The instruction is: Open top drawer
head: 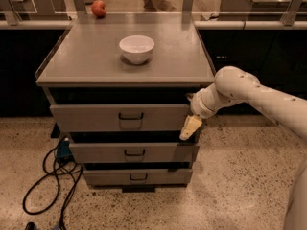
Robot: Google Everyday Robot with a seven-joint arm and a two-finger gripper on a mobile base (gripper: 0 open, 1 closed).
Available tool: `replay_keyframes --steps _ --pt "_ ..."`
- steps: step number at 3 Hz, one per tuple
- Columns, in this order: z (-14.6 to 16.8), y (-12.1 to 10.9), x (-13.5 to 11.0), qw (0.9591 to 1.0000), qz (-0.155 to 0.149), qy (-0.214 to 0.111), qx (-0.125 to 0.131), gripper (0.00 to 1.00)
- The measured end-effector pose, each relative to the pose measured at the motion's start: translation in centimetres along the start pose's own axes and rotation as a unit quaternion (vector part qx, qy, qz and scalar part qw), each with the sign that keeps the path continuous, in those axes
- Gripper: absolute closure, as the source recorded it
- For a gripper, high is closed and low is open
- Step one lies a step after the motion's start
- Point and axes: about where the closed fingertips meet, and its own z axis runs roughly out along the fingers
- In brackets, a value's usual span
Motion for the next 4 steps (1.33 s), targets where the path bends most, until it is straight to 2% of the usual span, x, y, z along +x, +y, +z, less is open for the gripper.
replay_keyframes --steps 1,4 --pt "0.0 0.0 0.0 1.0 0.0 0.0 0.0 0.16" --pt "0.0 0.01 -0.01 1.0 0.0 0.0 0.0 0.87"
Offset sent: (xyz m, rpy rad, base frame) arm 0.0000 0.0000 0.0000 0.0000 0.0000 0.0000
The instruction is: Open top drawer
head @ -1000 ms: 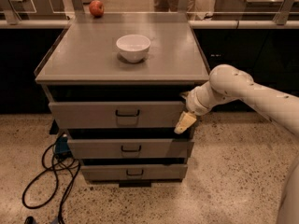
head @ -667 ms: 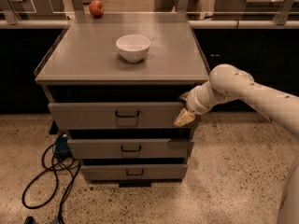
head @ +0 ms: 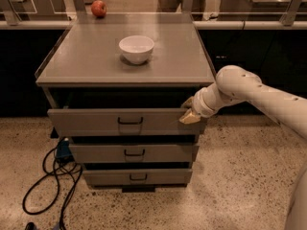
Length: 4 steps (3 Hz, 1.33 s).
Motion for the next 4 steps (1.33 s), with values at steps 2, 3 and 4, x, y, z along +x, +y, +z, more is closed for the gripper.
replay_keyframes --steps 2,3,4 --pt "-1.4 0.3 -0.2 0.9999 -0.011 -0.002 0.007 1.0" --pt "-2.0 2.8 0.6 0.9998 -0.021 0.0 0.002 1.0" --pt "-2.3 2.9 0.5 0.9998 -0.021 0.0 0.002 1.0"
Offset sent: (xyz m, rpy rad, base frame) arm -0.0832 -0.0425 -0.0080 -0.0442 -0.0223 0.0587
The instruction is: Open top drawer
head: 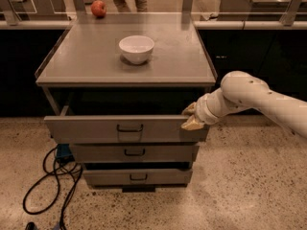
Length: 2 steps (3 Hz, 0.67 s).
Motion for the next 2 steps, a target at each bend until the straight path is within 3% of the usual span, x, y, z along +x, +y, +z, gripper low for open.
replay_keyframes --steps 1,2 --pt "-0.39 2.11 0.58 1.0 -0.001 0.002 0.005 1.0" --pt "-0.71 2.12 0.36 1.0 -0.001 0.002 0.005 1.0"
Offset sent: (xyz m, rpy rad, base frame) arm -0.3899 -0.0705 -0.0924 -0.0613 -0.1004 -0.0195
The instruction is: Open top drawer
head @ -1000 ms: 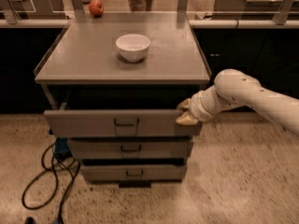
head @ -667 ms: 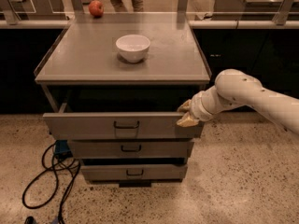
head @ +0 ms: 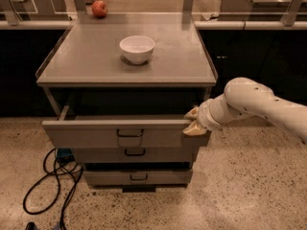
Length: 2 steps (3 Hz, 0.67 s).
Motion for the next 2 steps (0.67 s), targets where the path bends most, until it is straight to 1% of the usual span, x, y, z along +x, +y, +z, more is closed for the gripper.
replay_keyframes --steps 1,2 --pt "-0.32 1.6 0.34 1.0 0.0 0.0 0.0 1.0" --pt "-0.65 1.6 0.15 1.0 0.0 0.0 0.0 1.0"
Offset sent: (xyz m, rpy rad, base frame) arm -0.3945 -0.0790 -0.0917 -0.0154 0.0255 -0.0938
